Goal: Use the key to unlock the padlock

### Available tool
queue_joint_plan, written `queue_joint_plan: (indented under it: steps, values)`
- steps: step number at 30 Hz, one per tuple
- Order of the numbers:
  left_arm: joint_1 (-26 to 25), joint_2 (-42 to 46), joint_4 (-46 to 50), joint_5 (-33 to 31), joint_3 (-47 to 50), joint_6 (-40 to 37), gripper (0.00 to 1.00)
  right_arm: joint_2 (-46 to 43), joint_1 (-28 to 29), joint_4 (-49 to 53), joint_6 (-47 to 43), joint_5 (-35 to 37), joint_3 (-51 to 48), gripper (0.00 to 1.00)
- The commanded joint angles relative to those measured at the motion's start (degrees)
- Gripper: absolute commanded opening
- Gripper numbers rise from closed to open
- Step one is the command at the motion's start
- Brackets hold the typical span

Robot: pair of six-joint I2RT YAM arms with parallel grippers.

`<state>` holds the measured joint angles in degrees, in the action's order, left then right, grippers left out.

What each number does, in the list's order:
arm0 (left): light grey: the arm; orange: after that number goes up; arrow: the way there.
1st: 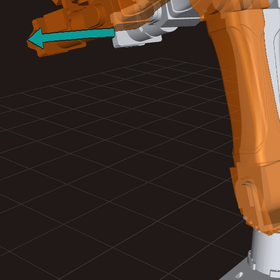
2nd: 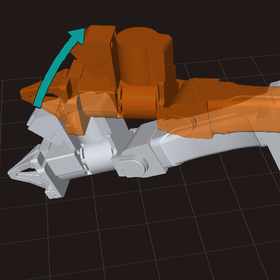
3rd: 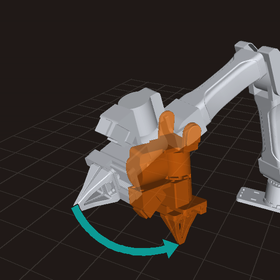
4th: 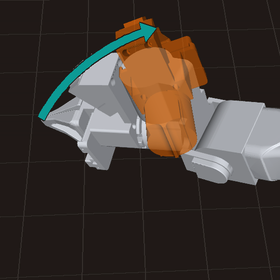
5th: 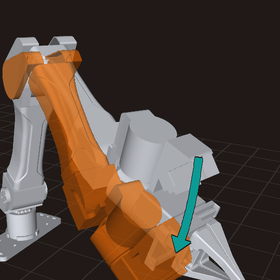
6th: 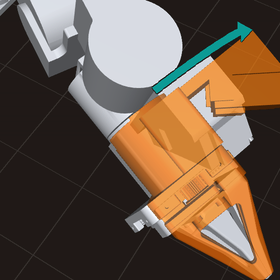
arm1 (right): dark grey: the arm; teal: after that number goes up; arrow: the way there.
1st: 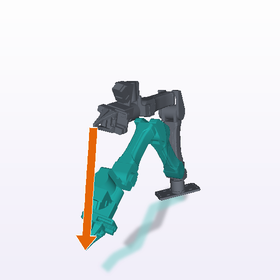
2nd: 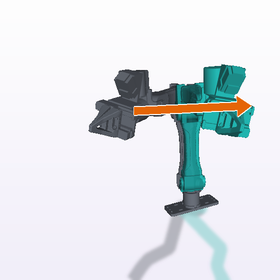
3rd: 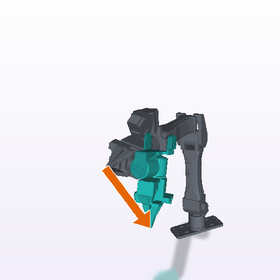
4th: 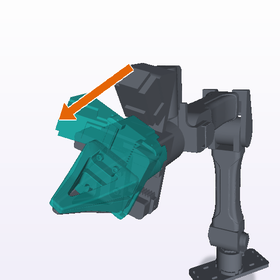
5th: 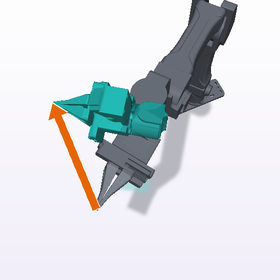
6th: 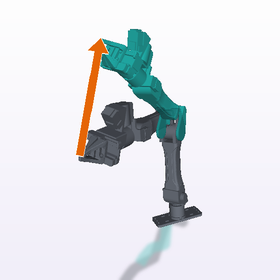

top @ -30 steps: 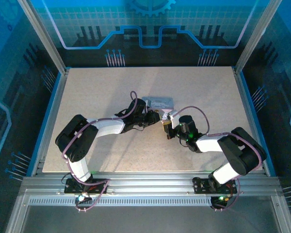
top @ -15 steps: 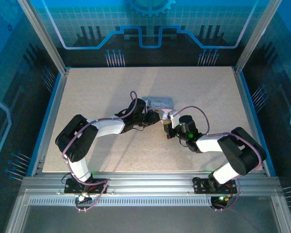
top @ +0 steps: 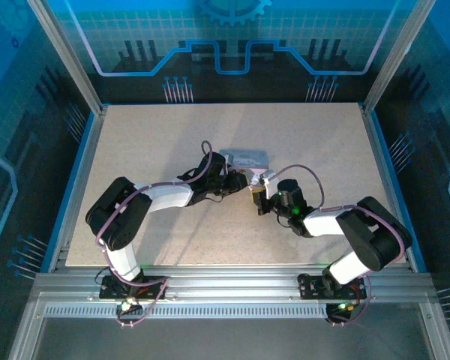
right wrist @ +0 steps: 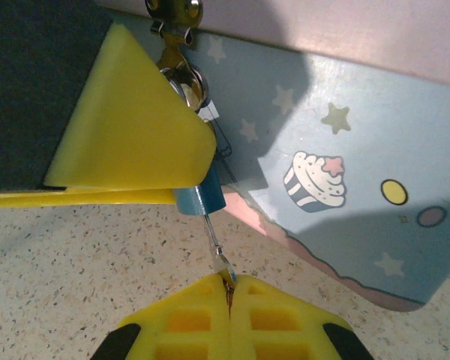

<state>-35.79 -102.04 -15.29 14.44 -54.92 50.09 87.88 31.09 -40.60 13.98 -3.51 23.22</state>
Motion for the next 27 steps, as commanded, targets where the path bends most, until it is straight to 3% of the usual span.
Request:
queue_joint_plan:
  steps: [1, 27]
  values:
    - [-0.3, 1.9, -1.7, 0.4, -1.2, 1.0, 0.08, -0.5, 0.8, -2.5, 0.6, 0.2, -0.3, 0.0]
    - [-0.5, 3.5, -0.5, 3.6, -1.4, 2.2, 0.08, 5.9, 1.2, -13.5, 0.1, 1.2, 3.9, 0.0]
